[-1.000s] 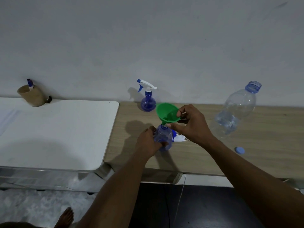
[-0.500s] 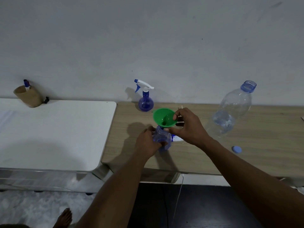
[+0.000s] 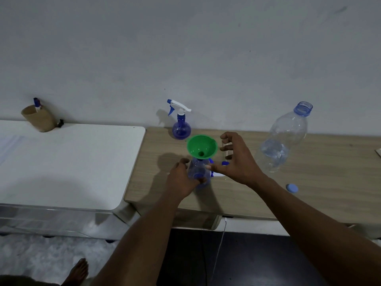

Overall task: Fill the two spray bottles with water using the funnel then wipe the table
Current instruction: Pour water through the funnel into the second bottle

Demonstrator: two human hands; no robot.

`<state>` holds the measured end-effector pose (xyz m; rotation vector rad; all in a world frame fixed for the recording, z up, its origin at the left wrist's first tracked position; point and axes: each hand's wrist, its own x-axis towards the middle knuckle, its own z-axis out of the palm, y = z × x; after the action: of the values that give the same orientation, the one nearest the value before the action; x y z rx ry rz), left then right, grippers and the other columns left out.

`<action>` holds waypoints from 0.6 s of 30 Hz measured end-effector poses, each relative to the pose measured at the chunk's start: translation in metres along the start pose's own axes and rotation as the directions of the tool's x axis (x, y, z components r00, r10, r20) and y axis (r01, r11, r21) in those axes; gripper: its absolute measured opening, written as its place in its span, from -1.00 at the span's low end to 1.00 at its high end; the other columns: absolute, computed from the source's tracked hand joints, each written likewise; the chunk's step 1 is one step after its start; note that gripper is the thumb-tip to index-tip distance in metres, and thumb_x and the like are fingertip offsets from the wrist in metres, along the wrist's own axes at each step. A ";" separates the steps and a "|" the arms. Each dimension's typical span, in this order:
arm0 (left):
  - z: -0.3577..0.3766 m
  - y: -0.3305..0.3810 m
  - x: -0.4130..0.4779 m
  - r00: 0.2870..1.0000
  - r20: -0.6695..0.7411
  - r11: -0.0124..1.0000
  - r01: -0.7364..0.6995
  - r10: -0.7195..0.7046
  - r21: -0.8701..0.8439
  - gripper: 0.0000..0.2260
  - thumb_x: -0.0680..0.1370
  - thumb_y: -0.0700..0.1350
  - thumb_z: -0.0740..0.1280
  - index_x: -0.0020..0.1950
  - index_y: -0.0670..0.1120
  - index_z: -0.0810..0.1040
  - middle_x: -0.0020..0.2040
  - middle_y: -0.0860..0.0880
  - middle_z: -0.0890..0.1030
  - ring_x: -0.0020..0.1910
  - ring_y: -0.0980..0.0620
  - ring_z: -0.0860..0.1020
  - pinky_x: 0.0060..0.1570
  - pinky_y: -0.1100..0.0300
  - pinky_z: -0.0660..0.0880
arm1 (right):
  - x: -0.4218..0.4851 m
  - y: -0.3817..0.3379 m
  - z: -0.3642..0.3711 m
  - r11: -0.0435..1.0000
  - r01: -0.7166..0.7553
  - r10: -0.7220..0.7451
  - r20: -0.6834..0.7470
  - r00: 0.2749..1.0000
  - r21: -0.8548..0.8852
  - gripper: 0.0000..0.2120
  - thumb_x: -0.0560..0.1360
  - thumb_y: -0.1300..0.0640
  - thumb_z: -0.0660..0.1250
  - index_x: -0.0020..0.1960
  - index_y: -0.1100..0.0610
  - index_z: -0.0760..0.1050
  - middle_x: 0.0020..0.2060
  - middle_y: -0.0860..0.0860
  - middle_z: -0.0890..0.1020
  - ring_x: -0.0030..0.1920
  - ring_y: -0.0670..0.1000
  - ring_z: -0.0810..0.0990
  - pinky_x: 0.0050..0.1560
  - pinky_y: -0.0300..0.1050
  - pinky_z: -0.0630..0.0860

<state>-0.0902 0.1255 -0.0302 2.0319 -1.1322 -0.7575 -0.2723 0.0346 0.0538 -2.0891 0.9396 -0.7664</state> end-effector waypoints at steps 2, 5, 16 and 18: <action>0.002 -0.001 -0.005 1.000 -0.023 1.000 0.010 -0.011 -0.020 -0.03 0.06 0.37 0.52 0.38 0.01 0.38 0.20 0.01 0.58 0.10 -0.03 0.61 0.10 -0.08 0.59 | -0.009 0.001 -0.005 1.000 -0.007 0.007 -0.029 1.000 -0.006 -0.16 0.21 -0.22 0.63 0.33 -0.06 0.27 0.25 -0.05 0.39 0.12 -0.09 0.53 -0.09 -0.16 0.59; 0.004 0.004 -0.016 0.998 -0.067 0.999 0.018 -0.020 -0.029 -0.09 0.09 0.33 0.55 0.35 0.00 0.40 0.18 -0.02 0.60 0.07 -0.03 0.63 0.07 -0.05 0.59 | -0.023 0.006 -0.013 1.000 0.007 -0.010 -0.127 0.992 -0.019 -0.32 0.31 -0.20 0.58 0.26 0.00 0.34 0.15 -0.04 0.45 0.00 -0.07 0.55 -0.15 -0.19 0.56; 0.021 0.021 -0.035 0.983 -0.184 0.998 -0.031 0.022 -0.048 -0.46 0.39 0.02 0.58 0.29 -0.05 0.49 0.11 -0.03 0.65 0.05 -0.05 0.61 0.04 0.07 0.53 | -0.064 0.041 -0.074 0.997 -0.073 0.035 -0.748 0.662 -0.017 -0.41 0.35 -0.02 0.57 0.14 0.25 0.33 0.05 0.05 0.33 -0.01 0.12 0.41 0.00 0.02 0.46; 0.022 0.020 -0.035 0.983 -0.184 0.999 -0.022 0.017 -0.028 -0.49 0.42 0.05 0.55 0.30 -0.02 0.49 0.11 -0.03 0.65 0.06 -0.08 0.62 0.04 0.04 0.54 | -0.058 0.054 -0.081 0.976 -0.181 0.216 -0.669 0.712 0.122 -0.16 0.26 -0.13 0.63 0.32 0.19 0.26 0.20 0.04 0.34 0.16 0.07 0.42 0.19 -0.02 0.46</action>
<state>-0.1319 0.1422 -0.0226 2.0170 -1.0274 -0.5605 -0.3852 0.0260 0.0444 -1.6150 1.4872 -1.4705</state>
